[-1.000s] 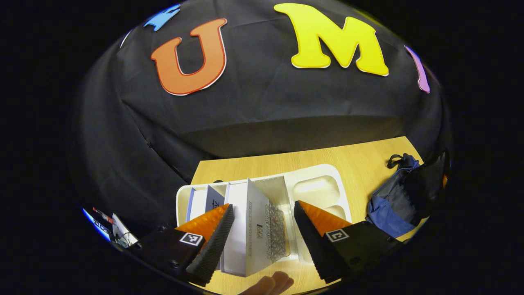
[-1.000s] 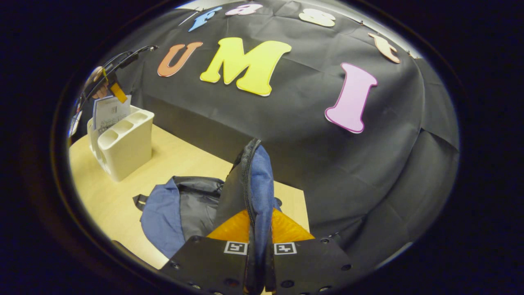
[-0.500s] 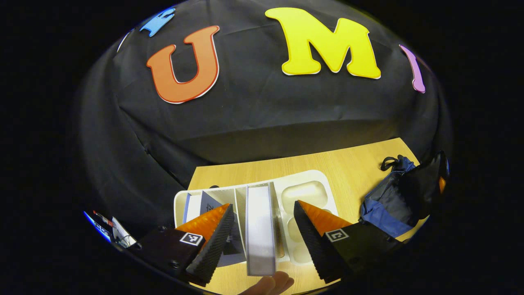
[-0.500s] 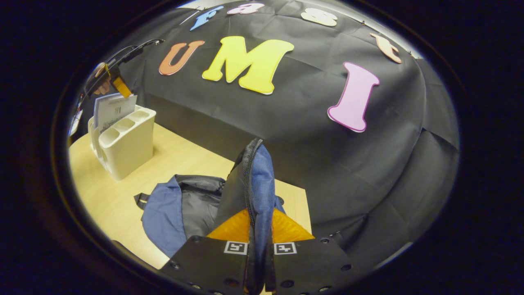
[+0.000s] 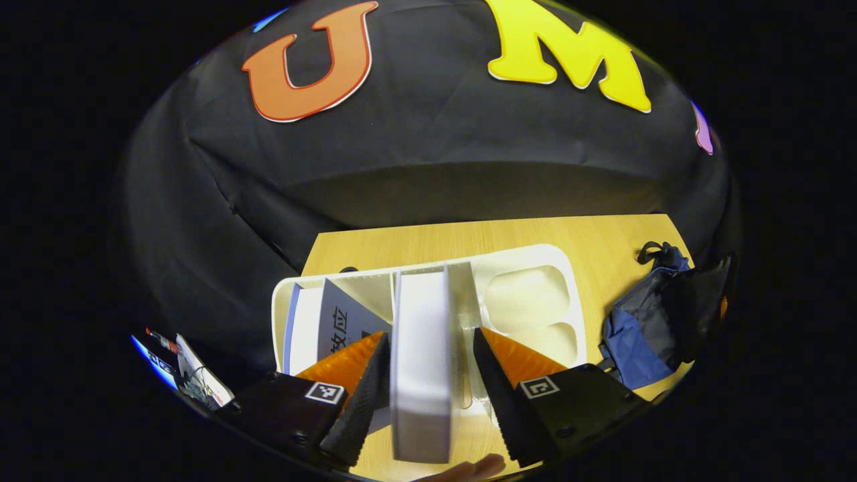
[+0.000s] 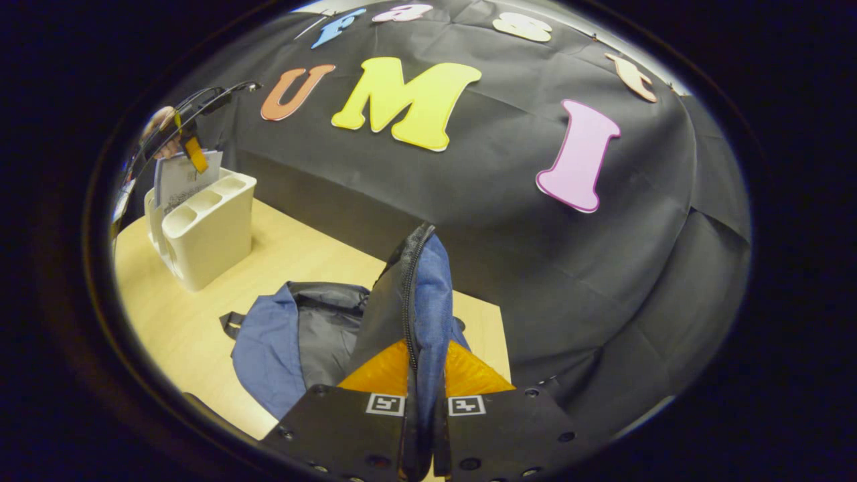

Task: Open the schoolbag, grab two books from the bookshelf and put them into the schoolbag.

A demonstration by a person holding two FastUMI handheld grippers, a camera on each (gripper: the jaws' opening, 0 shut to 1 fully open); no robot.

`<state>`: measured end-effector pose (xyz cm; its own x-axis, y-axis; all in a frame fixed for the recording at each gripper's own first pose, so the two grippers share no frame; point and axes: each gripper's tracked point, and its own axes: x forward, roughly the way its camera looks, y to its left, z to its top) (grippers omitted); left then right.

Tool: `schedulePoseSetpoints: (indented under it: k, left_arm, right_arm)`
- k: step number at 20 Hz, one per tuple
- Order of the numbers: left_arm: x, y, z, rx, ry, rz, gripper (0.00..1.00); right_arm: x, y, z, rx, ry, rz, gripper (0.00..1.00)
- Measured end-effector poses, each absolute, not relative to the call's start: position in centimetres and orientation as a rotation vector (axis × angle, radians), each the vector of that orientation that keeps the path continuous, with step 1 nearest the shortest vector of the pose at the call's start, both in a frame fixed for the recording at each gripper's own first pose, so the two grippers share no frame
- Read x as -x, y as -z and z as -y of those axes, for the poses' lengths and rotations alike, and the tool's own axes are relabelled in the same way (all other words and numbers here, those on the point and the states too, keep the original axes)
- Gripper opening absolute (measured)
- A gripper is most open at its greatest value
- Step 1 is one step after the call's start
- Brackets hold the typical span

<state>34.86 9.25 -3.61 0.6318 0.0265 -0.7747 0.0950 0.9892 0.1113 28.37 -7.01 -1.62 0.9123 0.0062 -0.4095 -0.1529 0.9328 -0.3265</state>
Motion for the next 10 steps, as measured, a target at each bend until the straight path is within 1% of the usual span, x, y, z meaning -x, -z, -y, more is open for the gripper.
schedulePoseSetpoints:
  k: [3, 6, 8, 10]
  left_arm:
    - [-34.3, 5.2, -9.7, -0.111, 0.038, -0.945, 0.69]
    - [-34.2, 5.2, -8.9, -0.086, 0.064, -0.944, 0.49]
    - [-33.7, 5.1, -8.3, -0.072, 0.07, -0.954, 0.46]
    - [-33.5, 4.7, -8.3, -0.063, 0.058, -0.939, 0.45]
  right_arm:
    - [-28.4, 1.8, 6.9, 0.361, -0.086, -0.42, 0.09]
    - [-28.5, 2.0, 7.0, 0.36, -0.084, -0.424, 0.09]
    - [-28.4, 2.1, 6.9, 0.356, -0.084, -0.427, 0.09]
    - [-28.4, 2.2, 6.9, 0.351, -0.085, -0.428, 0.09]
